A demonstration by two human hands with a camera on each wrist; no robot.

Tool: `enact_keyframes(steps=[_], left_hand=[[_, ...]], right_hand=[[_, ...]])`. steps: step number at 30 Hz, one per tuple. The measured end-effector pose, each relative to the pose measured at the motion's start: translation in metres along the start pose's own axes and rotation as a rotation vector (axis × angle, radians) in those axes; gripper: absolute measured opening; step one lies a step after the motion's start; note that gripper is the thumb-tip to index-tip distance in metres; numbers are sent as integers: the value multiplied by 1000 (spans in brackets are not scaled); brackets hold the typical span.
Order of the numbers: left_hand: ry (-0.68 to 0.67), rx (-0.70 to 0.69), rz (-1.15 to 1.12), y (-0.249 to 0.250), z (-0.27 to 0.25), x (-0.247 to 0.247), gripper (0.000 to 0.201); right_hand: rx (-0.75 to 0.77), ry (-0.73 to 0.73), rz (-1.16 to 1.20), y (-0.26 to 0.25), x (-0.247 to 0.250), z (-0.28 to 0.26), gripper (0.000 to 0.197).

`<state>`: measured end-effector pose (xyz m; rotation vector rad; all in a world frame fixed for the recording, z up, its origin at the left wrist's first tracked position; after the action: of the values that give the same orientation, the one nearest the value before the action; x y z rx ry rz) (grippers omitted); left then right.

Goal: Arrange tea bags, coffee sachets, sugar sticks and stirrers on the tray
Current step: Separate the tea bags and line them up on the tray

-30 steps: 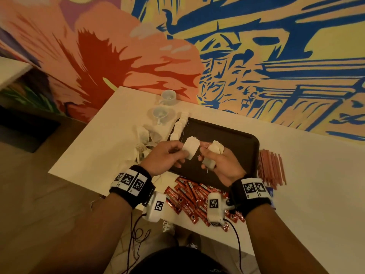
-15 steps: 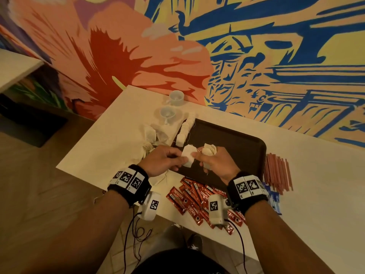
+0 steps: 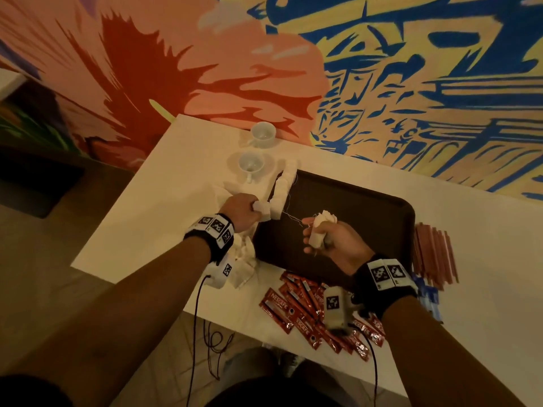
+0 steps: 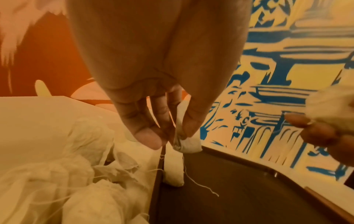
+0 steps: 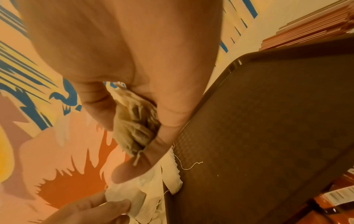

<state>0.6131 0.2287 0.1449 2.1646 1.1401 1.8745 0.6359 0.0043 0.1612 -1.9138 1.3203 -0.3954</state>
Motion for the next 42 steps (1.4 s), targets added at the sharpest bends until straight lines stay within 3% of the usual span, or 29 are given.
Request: enact_keyframes(steps=[7, 11, 16, 20, 25, 28, 30, 36, 42], left_hand=[[-211, -78, 184, 1, 37, -51, 32], [-264, -101, 205, 3, 46, -71, 25], [-209, -93, 269, 1, 61, -74, 16], [-125, -80, 288, 2, 70, -71, 16], [-20, -10, 293, 2, 69, -62, 29], [56, -29, 254, 6, 62, -58, 27], [58, -74, 257, 11, 55, -61, 25], [-25, -161, 309, 15, 42, -79, 27], [-32, -144, 306, 12, 35, -76, 26]], right_hand=[[-31, 92, -55, 8, 8, 28, 33], [-43, 97, -101, 13, 8, 40, 33], [-56, 92, -98, 22, 12, 52, 28], [-67, 96, -51, 29, 16, 60, 40], [-37, 68, -42, 27, 15, 63, 18], [-31, 76, -26, 31, 16, 68, 33], [-23, 81, -19, 34, 17, 69, 40], [19, 65, 12, 35, 19, 62, 24], [12, 77, 41, 39, 23, 52, 18]])
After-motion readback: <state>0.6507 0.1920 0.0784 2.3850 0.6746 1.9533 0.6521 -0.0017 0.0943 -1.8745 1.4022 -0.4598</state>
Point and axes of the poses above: each hand's wrist, its own z-axis towards the middle knuckle, its own x-axis out of the back of the hand, y = z × x, the point moved 10 cm from there along z, towards the middle knuckle, and after that the axes turned 9 degrees about y, right-handed, at the moved point
